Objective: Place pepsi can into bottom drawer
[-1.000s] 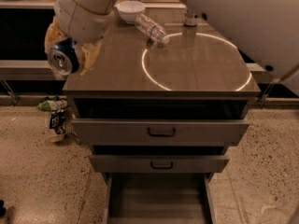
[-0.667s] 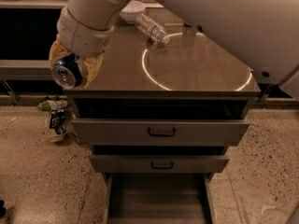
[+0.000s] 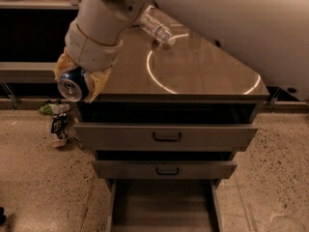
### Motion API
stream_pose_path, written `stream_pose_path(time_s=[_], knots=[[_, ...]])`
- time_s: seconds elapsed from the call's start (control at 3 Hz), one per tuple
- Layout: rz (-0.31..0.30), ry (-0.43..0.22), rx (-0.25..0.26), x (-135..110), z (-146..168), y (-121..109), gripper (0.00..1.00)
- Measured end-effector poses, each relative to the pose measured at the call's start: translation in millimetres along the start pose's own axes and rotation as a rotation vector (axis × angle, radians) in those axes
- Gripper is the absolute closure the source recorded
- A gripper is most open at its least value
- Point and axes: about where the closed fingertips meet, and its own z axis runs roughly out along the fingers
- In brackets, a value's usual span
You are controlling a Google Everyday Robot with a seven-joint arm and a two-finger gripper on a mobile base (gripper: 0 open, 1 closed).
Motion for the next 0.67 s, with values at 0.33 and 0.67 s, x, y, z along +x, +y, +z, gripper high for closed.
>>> stream_pose_path(time_s=[0.33, 0.67], knots=[[0.002, -0.014, 0.045, -22, 20, 26, 1.0], [0.004, -0.018, 0.048, -37, 36, 48, 1.0]])
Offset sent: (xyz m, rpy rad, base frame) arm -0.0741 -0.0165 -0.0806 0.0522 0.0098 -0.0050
